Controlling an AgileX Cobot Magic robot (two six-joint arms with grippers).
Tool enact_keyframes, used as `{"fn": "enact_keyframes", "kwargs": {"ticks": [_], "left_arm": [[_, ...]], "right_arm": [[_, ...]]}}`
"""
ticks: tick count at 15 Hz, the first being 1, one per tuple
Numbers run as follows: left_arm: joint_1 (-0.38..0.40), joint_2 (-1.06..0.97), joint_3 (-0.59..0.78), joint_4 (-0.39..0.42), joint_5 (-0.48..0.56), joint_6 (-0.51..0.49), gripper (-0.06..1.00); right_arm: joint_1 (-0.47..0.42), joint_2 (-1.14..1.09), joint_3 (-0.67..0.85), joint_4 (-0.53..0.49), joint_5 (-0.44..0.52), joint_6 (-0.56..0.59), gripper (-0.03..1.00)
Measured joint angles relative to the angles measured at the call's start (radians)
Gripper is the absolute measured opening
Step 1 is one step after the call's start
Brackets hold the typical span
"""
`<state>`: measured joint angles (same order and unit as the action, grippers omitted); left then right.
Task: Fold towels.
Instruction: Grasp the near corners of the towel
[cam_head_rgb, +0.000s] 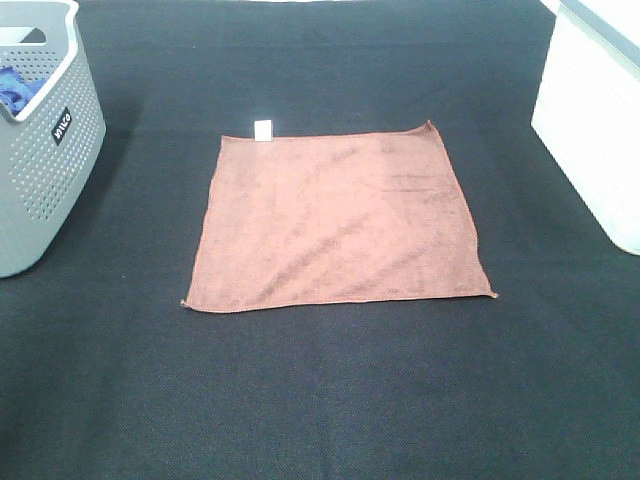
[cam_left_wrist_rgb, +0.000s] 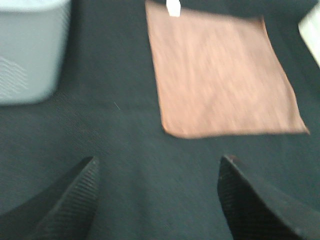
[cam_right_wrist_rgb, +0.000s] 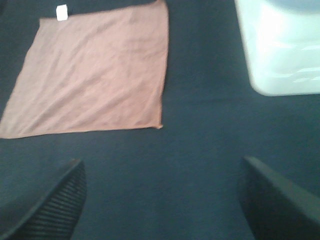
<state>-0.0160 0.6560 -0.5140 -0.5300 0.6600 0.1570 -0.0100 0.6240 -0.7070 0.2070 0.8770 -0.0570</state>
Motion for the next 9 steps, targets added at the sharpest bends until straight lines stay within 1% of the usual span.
{"fn": "enact_keyframes", "kwargs": {"ticks": [1,3,4,5,6,7,8,9], "left_arm": [[0.0,0.0,0.0,0.0,0.0,0.0,0.65],[0.0,0.19,0.0,-0.183,-0.005,0.198,0.65],[0.0,0.292,0.0,-0.313,-0.012,0.317,0.65],[0.0,0.388,0.0,-0.423,-0.021,0.412,0.65],[0.0,0.518,-0.008,-0.583,-0.028,0.553,0.65],[0.0,0.596,-0.022,-0.66,-0.029,0.618,0.65],[0.0,0.677,-0.041,-0.719,-0.031,0.669,0.65],[0.0,0.74,-0.058,-0.761,-0.031,0.709,0.65]], "right_arm": [[0.0,0.0,0.0,0.0,0.0,0.0,0.77],[0.0,0.159,-0.032,0.059,-0.017,-0.01,0.74],[0.0,0.247,-0.046,0.085,-0.026,-0.028,0.73],[0.0,0.338,-0.056,0.106,-0.041,-0.047,0.73],[0.0,0.458,-0.078,0.122,-0.058,-0.067,0.73],[0.0,0.538,-0.097,0.136,-0.071,-0.077,0.73],[0.0,0.622,-0.122,0.153,-0.084,-0.09,0.73],[0.0,0.699,-0.144,0.173,-0.097,-0.109,0.73]]}}
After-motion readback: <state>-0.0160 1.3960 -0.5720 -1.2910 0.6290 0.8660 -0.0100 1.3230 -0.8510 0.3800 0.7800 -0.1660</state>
